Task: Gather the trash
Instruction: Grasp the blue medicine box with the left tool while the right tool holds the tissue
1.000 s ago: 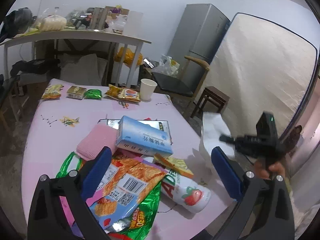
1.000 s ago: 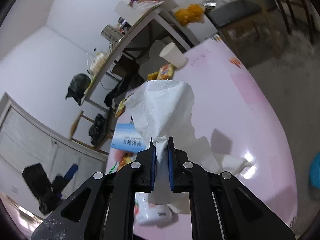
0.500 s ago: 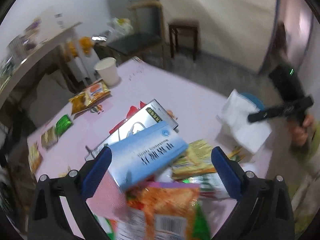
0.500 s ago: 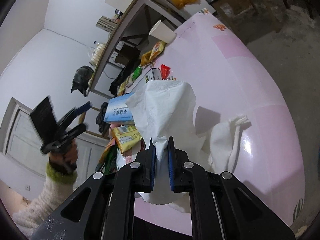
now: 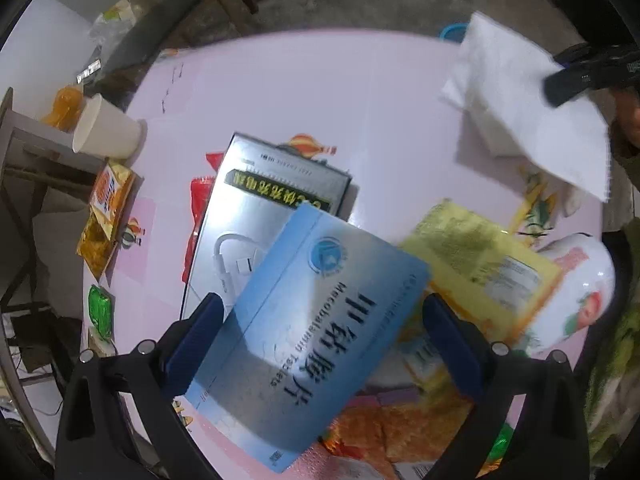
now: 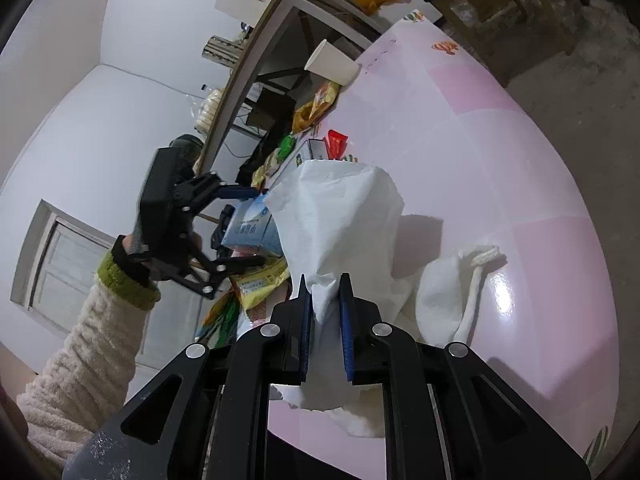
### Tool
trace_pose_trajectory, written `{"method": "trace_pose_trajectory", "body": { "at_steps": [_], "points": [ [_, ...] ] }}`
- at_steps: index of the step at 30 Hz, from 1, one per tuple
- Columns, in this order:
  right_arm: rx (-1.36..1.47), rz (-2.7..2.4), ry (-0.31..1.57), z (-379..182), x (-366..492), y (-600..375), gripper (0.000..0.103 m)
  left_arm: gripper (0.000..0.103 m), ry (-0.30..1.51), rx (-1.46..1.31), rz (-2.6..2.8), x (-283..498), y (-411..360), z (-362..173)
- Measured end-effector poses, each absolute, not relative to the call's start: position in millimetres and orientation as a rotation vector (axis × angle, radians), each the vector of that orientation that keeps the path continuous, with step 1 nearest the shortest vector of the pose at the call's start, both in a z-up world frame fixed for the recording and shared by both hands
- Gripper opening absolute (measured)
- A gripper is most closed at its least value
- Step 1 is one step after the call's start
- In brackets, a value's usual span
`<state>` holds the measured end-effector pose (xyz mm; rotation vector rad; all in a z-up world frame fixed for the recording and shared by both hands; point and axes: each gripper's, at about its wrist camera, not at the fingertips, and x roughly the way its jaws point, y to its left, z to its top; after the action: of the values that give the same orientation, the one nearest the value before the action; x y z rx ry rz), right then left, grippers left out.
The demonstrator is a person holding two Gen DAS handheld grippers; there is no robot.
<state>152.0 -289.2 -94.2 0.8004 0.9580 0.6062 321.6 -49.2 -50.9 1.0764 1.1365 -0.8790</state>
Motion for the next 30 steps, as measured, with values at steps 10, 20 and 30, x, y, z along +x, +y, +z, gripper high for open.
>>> {"method": "trace_pose_trajectory", "body": {
  "at_steps": [10, 20, 30],
  "points": [
    [0.864, 0.64, 0.939, -96, 153, -293, 0.012, 0.087, 1.137, 1.018, -0.856, 326, -50, -47],
    [0.763, 0.642, 0.916, -75, 159, -272, 0.027, 0.082, 1.023, 0.787, -0.824, 326, -27, -1],
    [0.455, 0.435, 0.9, -55, 152, -250, 0.061, 0.08, 0.825, 0.406, -0.733, 316, 24, 60]
  ]
}}
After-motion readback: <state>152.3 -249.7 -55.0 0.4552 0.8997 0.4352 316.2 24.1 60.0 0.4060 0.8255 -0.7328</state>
